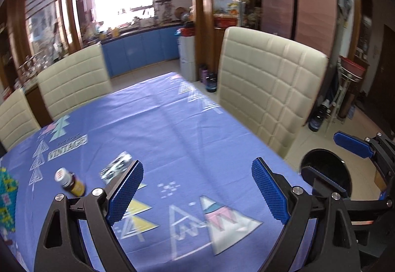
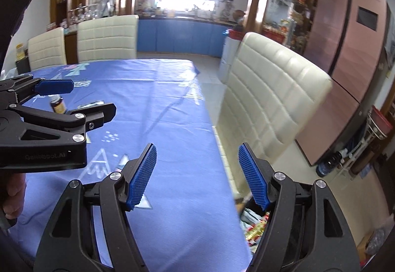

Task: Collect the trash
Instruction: 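Move both open tools back over the table, then grasp the silver blister pack with the right tool while the left tool grasps the brown jar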

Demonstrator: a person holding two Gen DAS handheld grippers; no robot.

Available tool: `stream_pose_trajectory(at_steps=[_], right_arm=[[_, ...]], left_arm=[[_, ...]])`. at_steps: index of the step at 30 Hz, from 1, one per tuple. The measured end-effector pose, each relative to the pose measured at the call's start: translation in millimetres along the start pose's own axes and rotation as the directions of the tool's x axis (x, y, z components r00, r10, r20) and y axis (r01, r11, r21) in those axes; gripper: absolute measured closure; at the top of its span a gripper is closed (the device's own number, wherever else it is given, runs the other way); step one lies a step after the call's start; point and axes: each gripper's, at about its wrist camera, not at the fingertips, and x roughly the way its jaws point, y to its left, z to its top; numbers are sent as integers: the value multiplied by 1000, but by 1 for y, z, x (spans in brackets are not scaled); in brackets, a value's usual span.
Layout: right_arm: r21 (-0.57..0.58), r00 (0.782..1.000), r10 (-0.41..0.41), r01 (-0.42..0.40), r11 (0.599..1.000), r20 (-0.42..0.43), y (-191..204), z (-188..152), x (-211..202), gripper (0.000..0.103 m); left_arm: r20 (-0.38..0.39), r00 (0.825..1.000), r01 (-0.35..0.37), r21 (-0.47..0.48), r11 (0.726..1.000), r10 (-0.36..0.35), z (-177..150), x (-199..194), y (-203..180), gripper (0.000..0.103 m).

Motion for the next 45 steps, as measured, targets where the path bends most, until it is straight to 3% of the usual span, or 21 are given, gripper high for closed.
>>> stream_pose_trajectory(at_steps=[6, 12, 21, 33, 37, 45], right_arm=[[-72, 995, 95, -94, 993, 8, 63, 18, 18, 28], [-138, 986, 166, -166, 976, -8, 118, 33, 43, 23], [-196, 972, 221, -233, 953, -78, 170, 40, 94, 18], [-291, 950, 257, -300, 909, -177, 216, 44, 179, 14], [-288, 937, 292, -339, 896, -193, 221, 48, 197, 10], [-311, 924, 318, -372, 875, -211, 233, 54, 215, 10]], left_arm=[[-26, 995, -99, -91, 991, 97, -18, -3, 70, 16], [-92, 977, -208, -180, 961, 194, -42, 9, 136, 16], [-167, 952, -291, -238, 927, 256, -64, 44, 199, 16], [-213, 945, -289, -199, 936, 247, -71, 97, 221, 16], [-220, 943, -295, -198, 935, 251, -72, 108, 225, 16], [-238, 938, -309, -234, 922, 254, -75, 120, 239, 16]])
